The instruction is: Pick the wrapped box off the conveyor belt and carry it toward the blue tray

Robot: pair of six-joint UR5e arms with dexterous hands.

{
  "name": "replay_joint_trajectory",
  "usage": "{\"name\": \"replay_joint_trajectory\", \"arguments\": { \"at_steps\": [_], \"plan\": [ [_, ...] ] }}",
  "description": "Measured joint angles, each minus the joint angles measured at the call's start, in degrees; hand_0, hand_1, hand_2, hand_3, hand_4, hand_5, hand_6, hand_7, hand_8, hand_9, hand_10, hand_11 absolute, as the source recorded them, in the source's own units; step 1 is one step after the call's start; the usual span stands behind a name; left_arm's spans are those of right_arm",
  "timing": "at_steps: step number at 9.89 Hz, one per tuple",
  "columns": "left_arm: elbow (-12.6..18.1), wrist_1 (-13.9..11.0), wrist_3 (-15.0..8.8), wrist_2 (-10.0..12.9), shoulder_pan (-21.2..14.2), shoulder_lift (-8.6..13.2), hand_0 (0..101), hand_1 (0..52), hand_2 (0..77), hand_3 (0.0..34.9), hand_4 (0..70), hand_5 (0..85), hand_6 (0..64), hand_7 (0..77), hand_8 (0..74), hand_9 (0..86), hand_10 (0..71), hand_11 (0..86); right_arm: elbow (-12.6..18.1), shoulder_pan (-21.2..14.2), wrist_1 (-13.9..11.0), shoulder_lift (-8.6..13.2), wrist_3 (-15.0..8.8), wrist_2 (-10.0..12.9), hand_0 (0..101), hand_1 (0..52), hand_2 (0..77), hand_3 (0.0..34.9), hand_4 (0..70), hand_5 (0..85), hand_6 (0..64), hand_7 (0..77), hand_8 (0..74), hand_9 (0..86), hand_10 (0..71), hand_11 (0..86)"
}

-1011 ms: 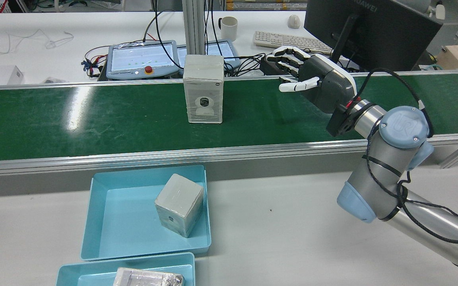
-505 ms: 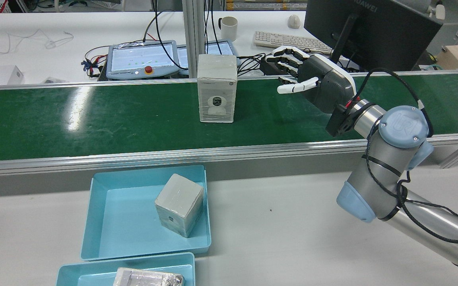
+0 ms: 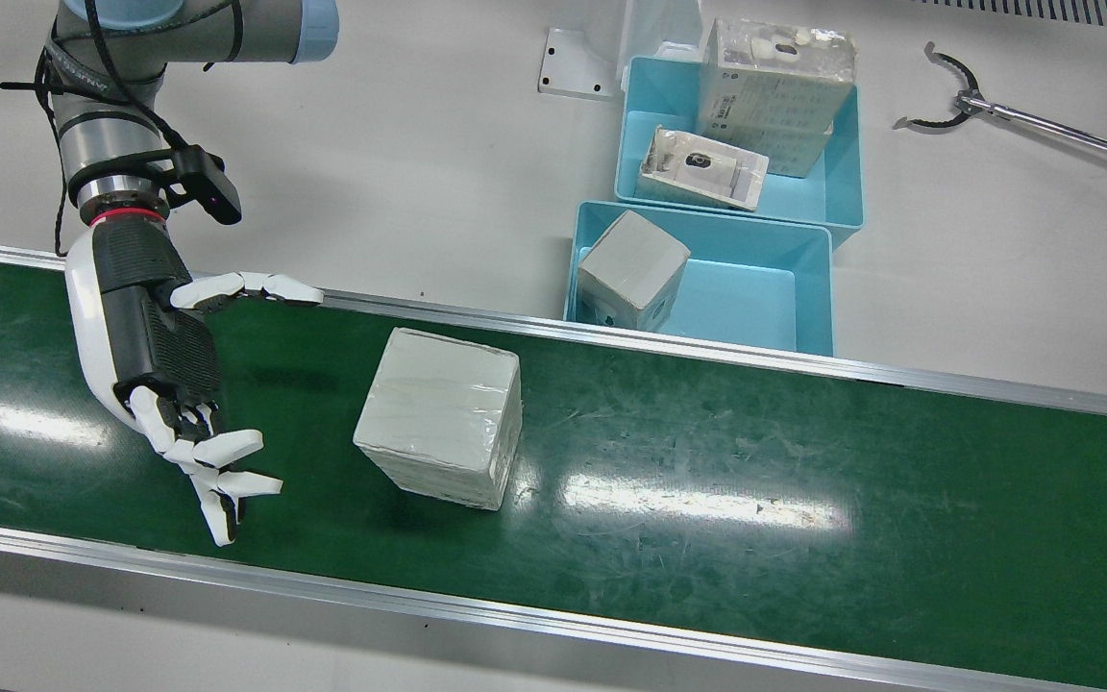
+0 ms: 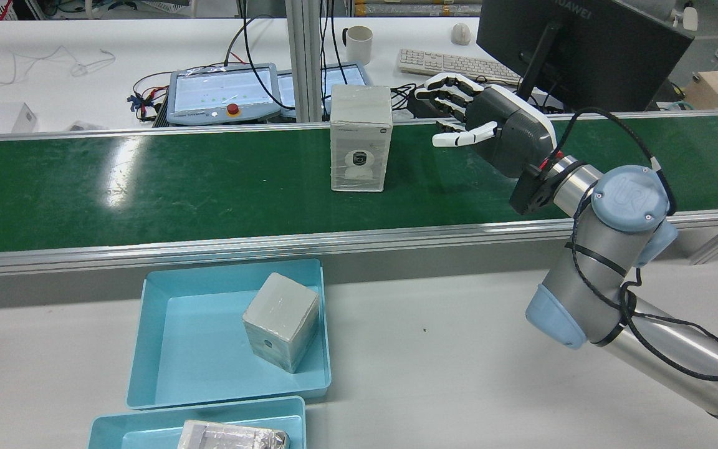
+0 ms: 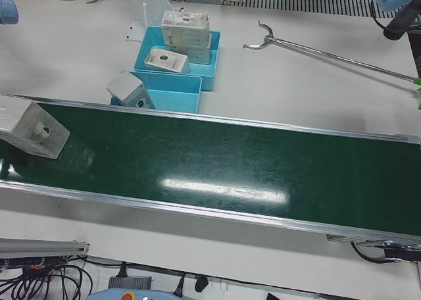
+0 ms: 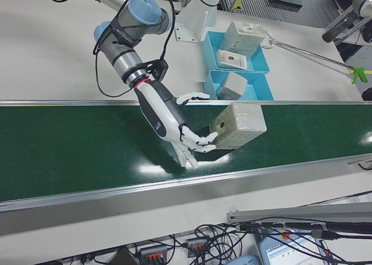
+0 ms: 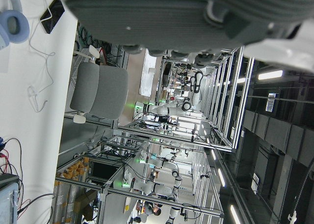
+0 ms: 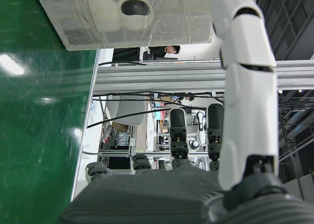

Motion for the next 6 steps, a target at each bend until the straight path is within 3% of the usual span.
{"name": "replay_joint_trajectory", "arguments": {
  "at_steps": [4, 6],
  "plan": [
    [0.0, 0.0, 0.0, 0.0, 0.0, 0.0, 0, 0.0, 0.5, 0.0, 0.0, 1.1, 0.5, 0.0, 0.0, 0.0, 0.0, 0.0, -0.76, -0.34, -0.03, 0.26, -0.37, 0.1, 49, 15.8, 20.2, 22.8, 9.3, 39.3, 2.7, 26.7, 0.0, 6.0, 0.0, 1.6],
    [0.0, 0.0, 0.0, 0.0, 0.0, 0.0, 0, 0.0, 1.1, 0.0, 0.0, 1.1, 0.5, 0.0, 0.0, 0.0, 0.5, 0.0, -1.1, -0.4, -0.05, 0.59, -0.4, 0.16, 49, 15.8, 21.3, 24.4, 10.4, 39.3, 2.7, 26.7, 0.0, 6.0, 0.5, 1.6]
  ]
}}
